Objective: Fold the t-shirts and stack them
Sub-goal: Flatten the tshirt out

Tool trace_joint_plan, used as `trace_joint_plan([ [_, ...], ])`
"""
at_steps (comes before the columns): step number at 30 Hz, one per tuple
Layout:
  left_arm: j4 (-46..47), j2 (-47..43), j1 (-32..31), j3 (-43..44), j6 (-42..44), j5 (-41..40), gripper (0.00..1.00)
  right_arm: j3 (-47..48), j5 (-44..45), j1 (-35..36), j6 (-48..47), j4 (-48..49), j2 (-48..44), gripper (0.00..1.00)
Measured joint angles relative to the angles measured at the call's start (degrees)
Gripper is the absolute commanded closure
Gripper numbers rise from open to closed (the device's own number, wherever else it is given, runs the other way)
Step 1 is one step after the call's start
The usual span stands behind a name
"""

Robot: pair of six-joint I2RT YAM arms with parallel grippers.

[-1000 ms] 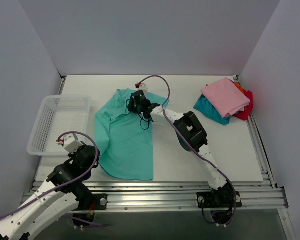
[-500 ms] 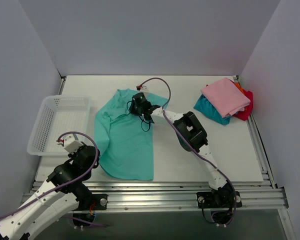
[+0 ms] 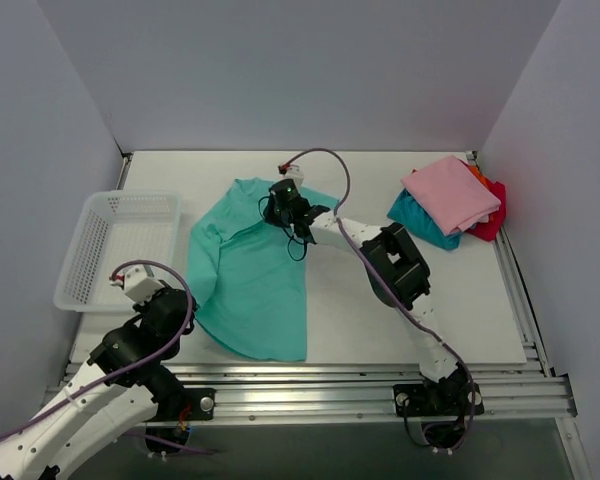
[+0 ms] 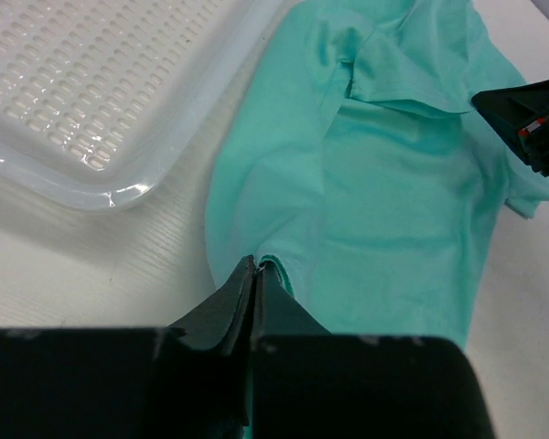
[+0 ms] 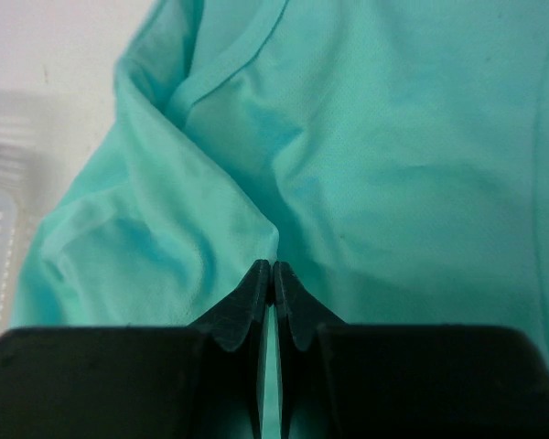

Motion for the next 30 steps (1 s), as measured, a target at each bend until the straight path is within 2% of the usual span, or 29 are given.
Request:
trace_joint_plan([
  [3,0.2,-0.17,0.0,3.52,2.6,0.61,0.98,-4.04,1.03,-0.26,-0.74,-0.68,-7.87,1.0],
  [8,3.74,-1.86,0.0,9.29,11.56,4.37,0.98,-11.15,3.56,-1.07,-2.45,0.31,-28.63,1.0],
  [13,7.65,-0.44,-0.02,19.39,22.6,13.88,0.98,-15.65,5.62,-1.4,-4.48,2.73,-50.29,1.0],
  [18,13.88,1.57,-0.02,31.28,30.25,27.34,0.98,-18.91,6.56,-0.5,-7.67,4.26,-68.65,1.0],
  [25,21.33,1.27,0.0,42.45,37.24,44.59,0.98,-19.41,4.83,0.57,-10.69,3.63,-86.01,1.0],
  [30,28.28,-0.98,0.02,45.24,39.32,54.34,0.98,-17.81,2.36,0.13,-11.5,3.74,-93.44,1.0],
])
